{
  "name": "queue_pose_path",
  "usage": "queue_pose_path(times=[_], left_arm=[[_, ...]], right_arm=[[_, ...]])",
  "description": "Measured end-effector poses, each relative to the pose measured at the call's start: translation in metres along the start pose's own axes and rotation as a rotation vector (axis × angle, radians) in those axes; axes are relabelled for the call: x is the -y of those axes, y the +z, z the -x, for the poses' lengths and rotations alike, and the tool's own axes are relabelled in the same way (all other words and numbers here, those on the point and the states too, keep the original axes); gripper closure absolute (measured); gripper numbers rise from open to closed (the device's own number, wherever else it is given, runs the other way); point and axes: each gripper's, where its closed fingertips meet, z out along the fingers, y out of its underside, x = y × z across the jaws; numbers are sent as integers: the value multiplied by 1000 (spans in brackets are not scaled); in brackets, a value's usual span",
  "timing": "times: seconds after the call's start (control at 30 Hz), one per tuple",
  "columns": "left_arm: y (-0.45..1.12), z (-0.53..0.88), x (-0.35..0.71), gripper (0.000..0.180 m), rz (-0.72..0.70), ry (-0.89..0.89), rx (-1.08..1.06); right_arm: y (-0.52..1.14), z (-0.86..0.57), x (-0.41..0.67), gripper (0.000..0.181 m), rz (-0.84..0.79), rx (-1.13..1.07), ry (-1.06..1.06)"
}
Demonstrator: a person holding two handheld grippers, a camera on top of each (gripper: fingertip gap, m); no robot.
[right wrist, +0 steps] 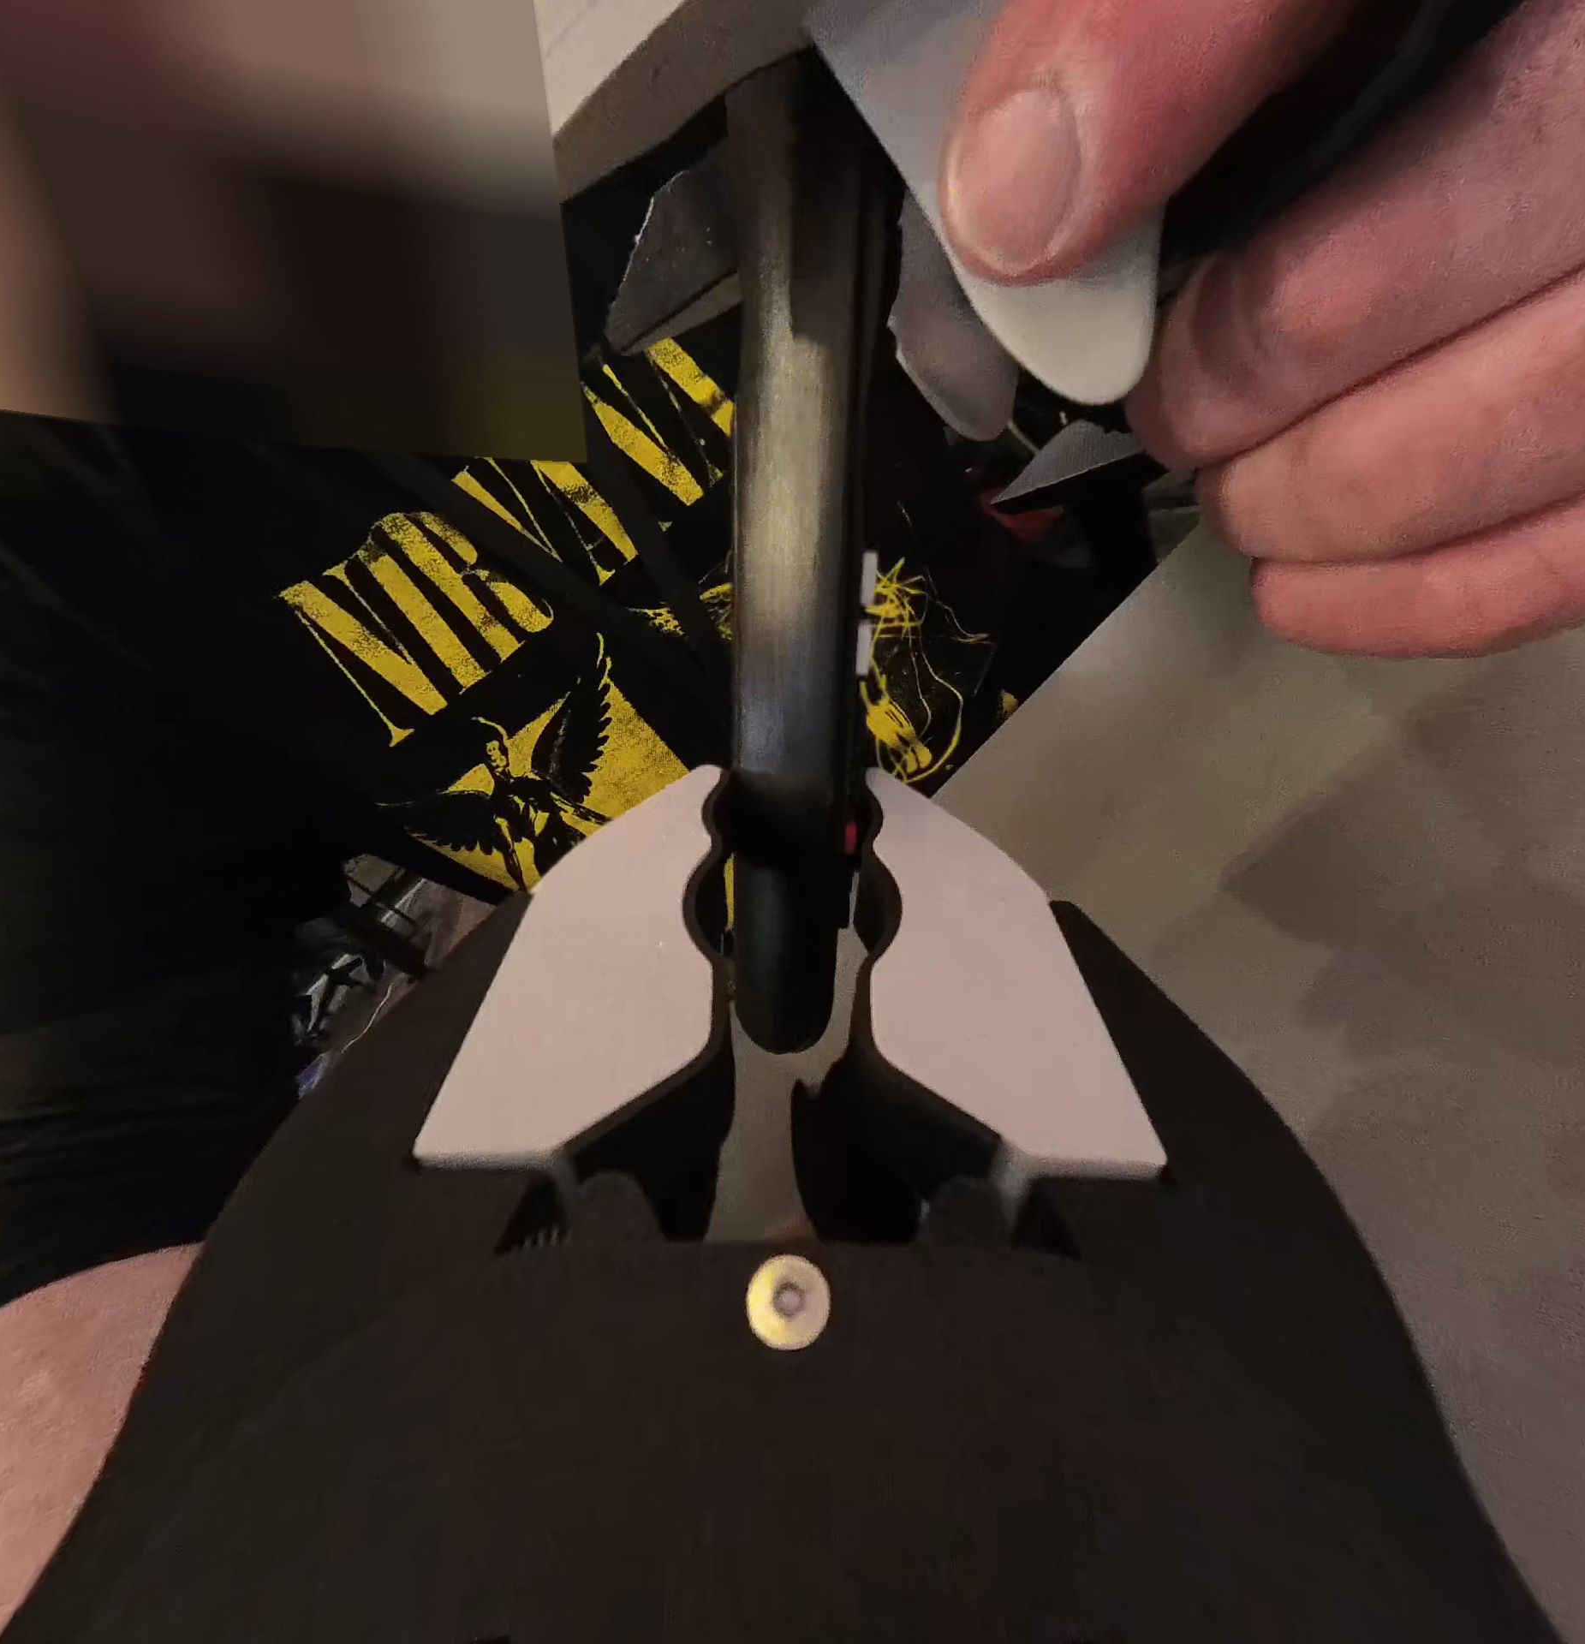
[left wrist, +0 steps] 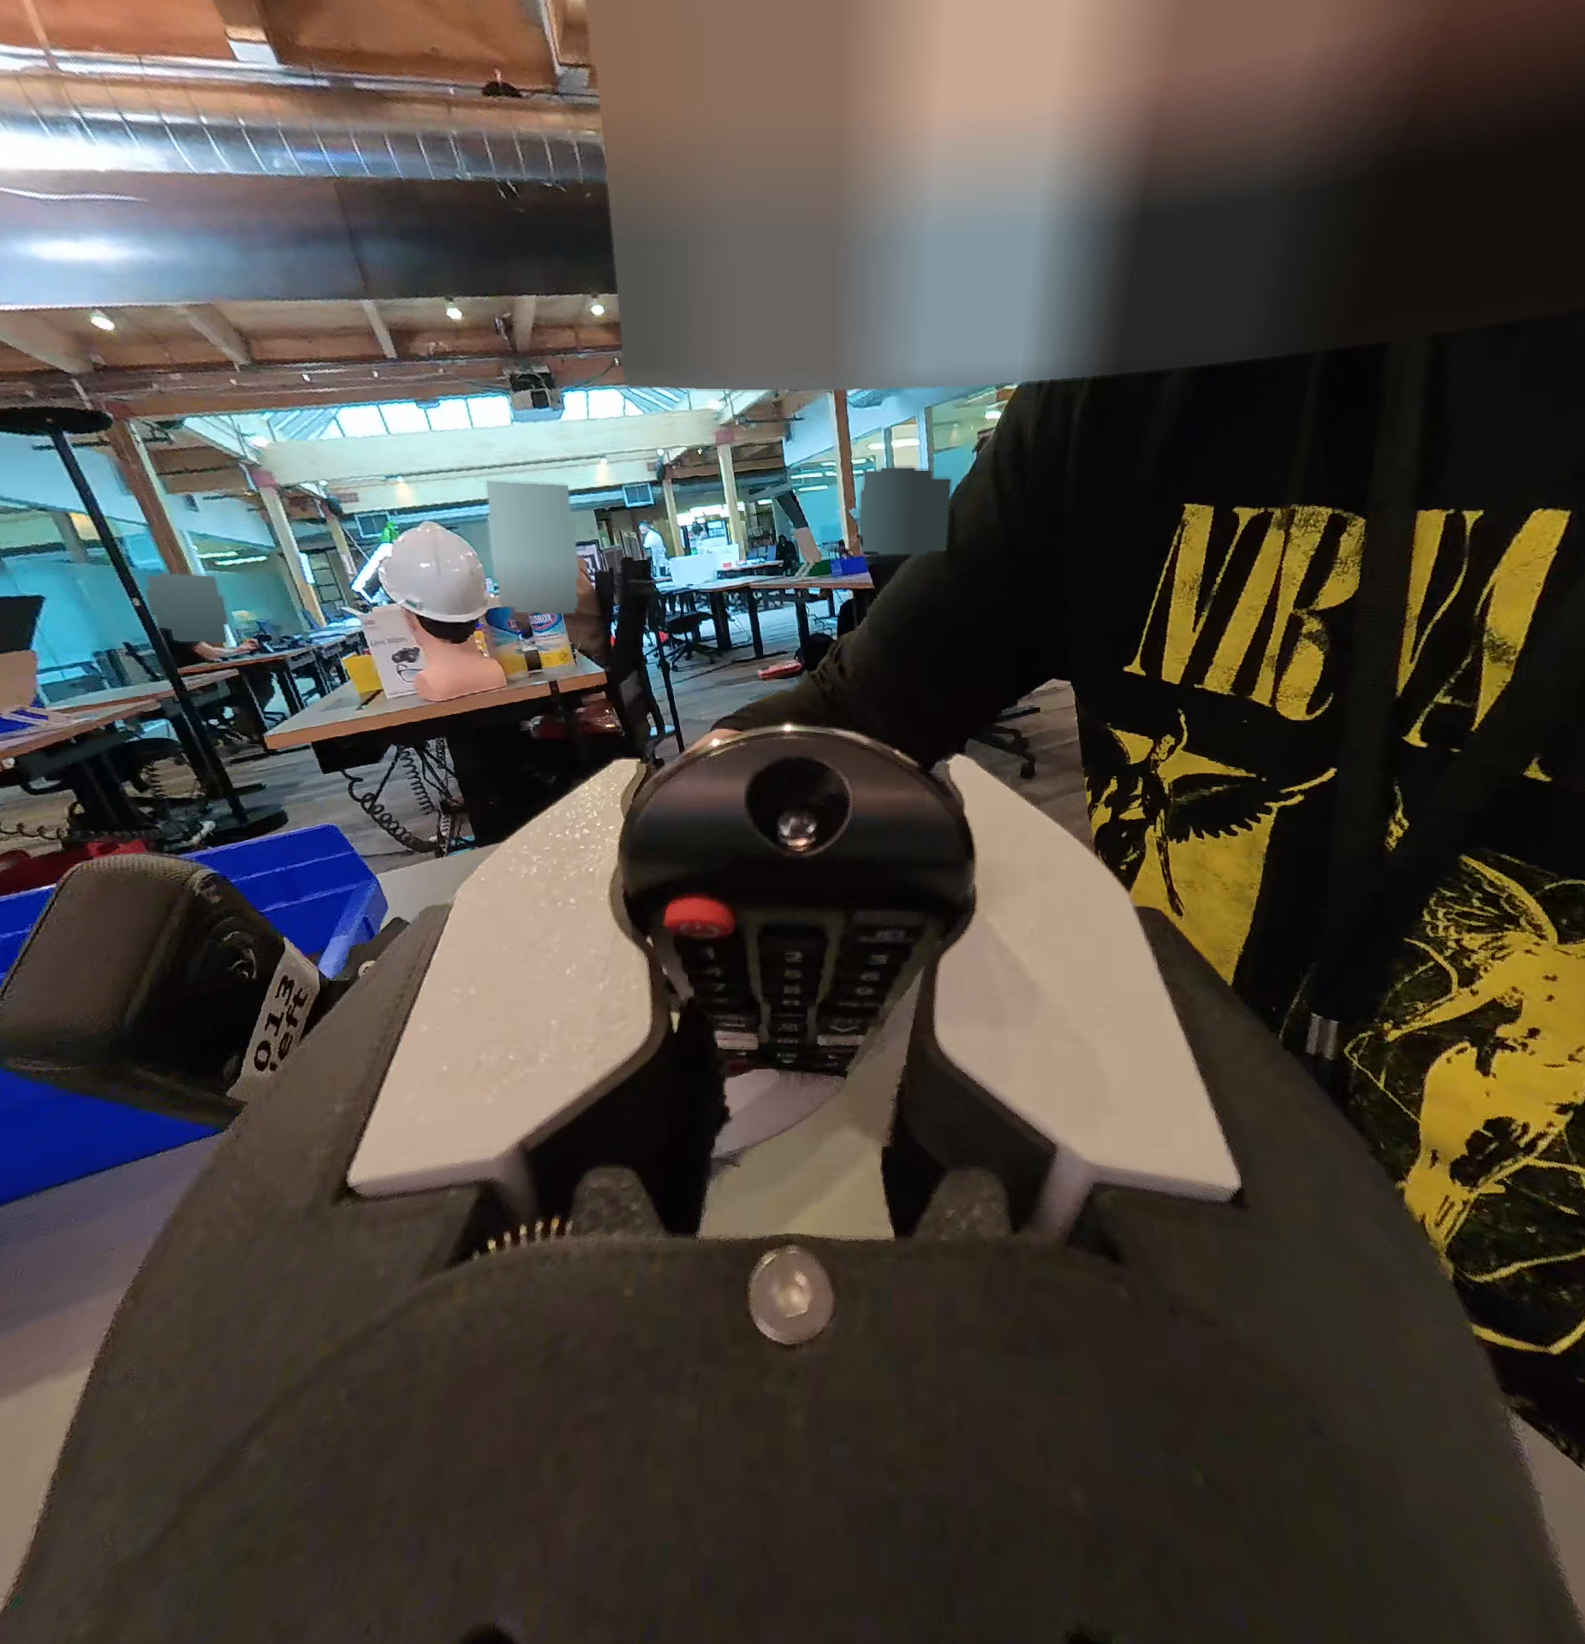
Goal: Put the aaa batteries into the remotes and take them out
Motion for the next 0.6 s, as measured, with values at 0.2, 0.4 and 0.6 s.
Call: queue_pose_path(times=[0.2, 0.4, 0.6], left_arm=[[-6, 8, 15, 119, -72, -25, 29], [-13, 25, 13, 120, -49, 8, 118], [-4, 29, 2, 120, 98, 152, 174]], right_arm=[[-6, -6, 15, 155, -58, -80, -65], [-26, -11, 47, 126, -225, -422, -191], [-51, -14, 67, 127, -477, -763, -153]])
